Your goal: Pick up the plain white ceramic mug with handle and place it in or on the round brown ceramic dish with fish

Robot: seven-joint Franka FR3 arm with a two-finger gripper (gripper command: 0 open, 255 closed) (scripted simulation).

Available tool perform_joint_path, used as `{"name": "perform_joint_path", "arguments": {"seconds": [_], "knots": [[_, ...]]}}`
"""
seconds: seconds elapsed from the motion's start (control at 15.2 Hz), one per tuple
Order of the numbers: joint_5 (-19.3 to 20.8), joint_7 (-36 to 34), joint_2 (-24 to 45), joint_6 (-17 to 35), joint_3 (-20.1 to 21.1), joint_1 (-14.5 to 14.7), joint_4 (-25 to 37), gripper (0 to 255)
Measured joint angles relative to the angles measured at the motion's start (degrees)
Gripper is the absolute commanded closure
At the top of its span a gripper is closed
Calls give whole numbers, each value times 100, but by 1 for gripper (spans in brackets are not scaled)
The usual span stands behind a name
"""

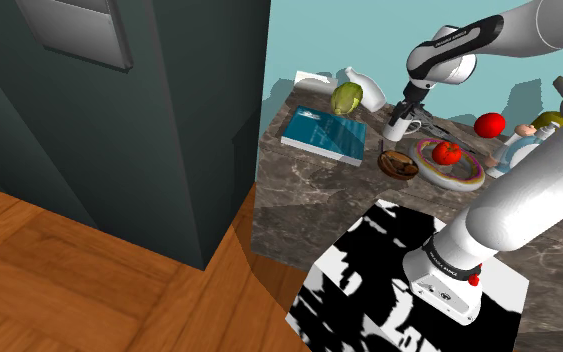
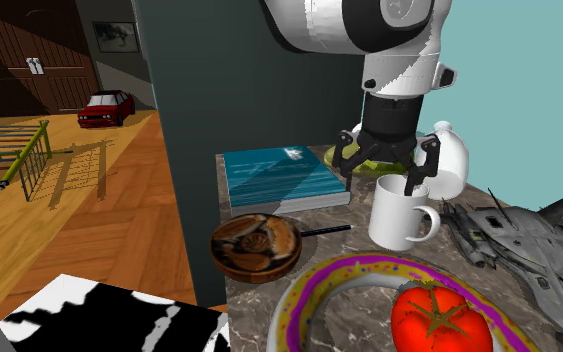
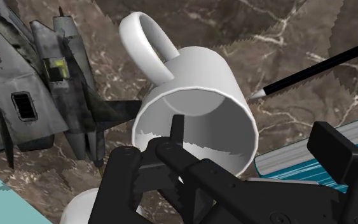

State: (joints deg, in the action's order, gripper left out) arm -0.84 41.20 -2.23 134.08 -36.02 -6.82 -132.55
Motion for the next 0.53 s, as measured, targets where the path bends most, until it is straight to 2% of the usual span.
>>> {"name": "perform_joint_path", "arguments": {"seconds": [0.13, 0.2, 0.53], "knots": [[-2, 1, 2, 3, 0, 0, -1, 0], [-2, 1, 2, 3, 0, 0, -1, 255], [-2, 1, 2, 2, 0, 0, -1, 255]]}}
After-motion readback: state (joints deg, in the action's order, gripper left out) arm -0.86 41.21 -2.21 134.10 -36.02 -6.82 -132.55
